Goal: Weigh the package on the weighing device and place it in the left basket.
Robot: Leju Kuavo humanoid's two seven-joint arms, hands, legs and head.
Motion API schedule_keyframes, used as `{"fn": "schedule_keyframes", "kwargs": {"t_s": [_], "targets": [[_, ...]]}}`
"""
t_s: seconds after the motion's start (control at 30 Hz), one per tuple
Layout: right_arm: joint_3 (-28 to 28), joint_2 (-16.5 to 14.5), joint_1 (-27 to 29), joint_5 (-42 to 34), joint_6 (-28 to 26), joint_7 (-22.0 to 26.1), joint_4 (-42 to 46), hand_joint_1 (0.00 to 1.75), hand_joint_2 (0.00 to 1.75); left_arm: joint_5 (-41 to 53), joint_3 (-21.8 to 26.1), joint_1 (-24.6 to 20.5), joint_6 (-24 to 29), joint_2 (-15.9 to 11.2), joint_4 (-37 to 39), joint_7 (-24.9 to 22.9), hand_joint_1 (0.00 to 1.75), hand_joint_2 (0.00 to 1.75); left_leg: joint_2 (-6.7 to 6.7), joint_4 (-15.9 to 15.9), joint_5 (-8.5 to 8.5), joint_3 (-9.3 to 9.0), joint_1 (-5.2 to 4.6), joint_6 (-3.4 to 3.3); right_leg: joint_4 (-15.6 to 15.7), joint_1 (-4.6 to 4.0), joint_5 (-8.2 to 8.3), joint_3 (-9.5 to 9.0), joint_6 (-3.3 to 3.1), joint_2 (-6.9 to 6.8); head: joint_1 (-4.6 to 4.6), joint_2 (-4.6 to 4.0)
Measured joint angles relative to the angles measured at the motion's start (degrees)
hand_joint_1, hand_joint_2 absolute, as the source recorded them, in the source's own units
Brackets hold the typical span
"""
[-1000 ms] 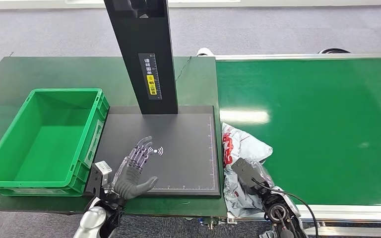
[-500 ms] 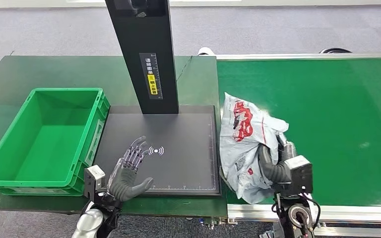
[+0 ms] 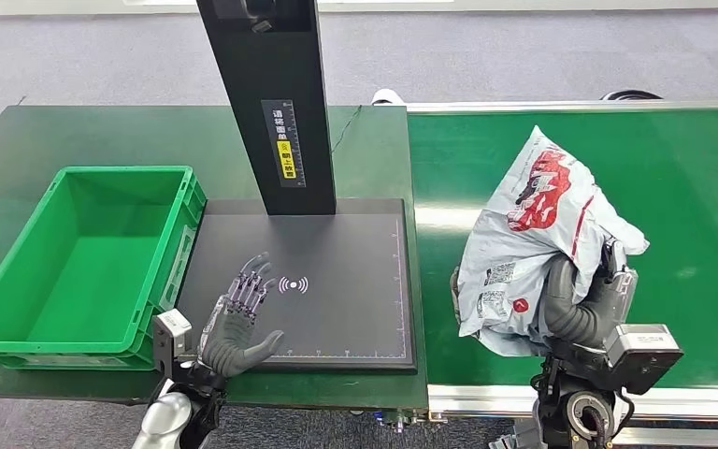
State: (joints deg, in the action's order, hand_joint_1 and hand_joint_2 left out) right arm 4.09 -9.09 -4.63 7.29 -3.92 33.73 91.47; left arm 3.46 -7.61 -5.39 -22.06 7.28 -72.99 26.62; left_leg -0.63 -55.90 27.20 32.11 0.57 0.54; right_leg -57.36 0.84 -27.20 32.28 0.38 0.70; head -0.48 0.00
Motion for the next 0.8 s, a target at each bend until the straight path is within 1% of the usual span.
{"fn": "schedule_keyframes", "kwargs": {"t_s": [0.1,0.17,0.23,0.3,0.4,0.6,0.73,0.8], "targets": [[-0.2,0.0,0.0,1.2,1.0,-0.9,0.1,1.75,1.75,-0.1,0.0,0.0,0.6,0.0,-0.2,0.1,0.00,1.75,0.00,0.0,0.00,0.02,0.00,0.00,0.0,0.00,0.00,-0.01,0.00,0.00,0.00,0.00],[-1.3,0.5,-0.2,4.7,3.5,-3.4,-0.4,1.75,1.75,-0.1,0.1,0.1,1.7,0.0,-0.6,0.6,0.00,1.75,0.02,0.0,0.00,0.03,0.00,0.00,0.0,0.00,0.00,-0.03,0.00,0.01,0.00,0.00],[-3.8,1.5,-1.2,10.2,7.1,-6.7,-2.6,1.75,1.75,0.2,0.2,0.1,3.0,0.0,-1.2,1.6,0.00,1.75,0.03,0.0,0.00,0.02,0.00,0.00,0.0,-0.01,0.00,-0.03,0.00,0.01,0.00,0.00],[-7.2,2.6,-2.9,16.2,10.4,-9.5,-6.6,1.75,1.75,0.6,0.4,0.1,4.6,0.1,-2.0,2.8,0.00,1.75,0.02,0.0,-0.02,-0.01,0.01,0.01,0.0,-0.02,0.01,-0.04,-0.01,0.01,0.00,0.00],[-12.4,3.7,-5.9,21.8,13.4,-11.5,-13.9,1.75,1.75,0.5,1.0,0.3,6.2,0.3,-3.5,4.3,0.00,1.75,-0.01,0.0,-0.05,0.01,0.02,0.01,0.0,-0.03,0.01,-0.05,-0.01,-0.02,0.01,0.00],[-21.6,4.5,-13.9,24.3,17.3,-12.8,-29.1,1.75,1.75,-1.4,2.1,0.7,8.3,0.5,-6.9,5.4,0.00,1.75,0.00,0.0,-0.05,0.02,0.02,0.01,0.0,-0.04,0.00,-0.02,-0.01,-0.01,0.01,0.00],[-27.1,3.7,-19.1,24.7,18.6,-14.3,-38.9,1.75,1.75,-2.4,2.4,0.3,9.7,0.5,-7.8,5.4,0.00,1.75,0.01,0.0,-0.05,-0.01,0.02,0.01,0.0,-0.03,0.01,-0.03,-0.01,0.00,0.01,0.00],[-29.2,3.0,-21.4,24.3,19.1,-14.1,-43.2,1.75,1.75,-3.1,2.4,-0.1,10.1,0.5,-8.1,5.4,0.00,1.75,0.02,0.0,-0.05,-0.06,0.02,0.01,0.0,-0.04,0.01,-0.05,-0.01,0.01,-0.01,0.00]]}}
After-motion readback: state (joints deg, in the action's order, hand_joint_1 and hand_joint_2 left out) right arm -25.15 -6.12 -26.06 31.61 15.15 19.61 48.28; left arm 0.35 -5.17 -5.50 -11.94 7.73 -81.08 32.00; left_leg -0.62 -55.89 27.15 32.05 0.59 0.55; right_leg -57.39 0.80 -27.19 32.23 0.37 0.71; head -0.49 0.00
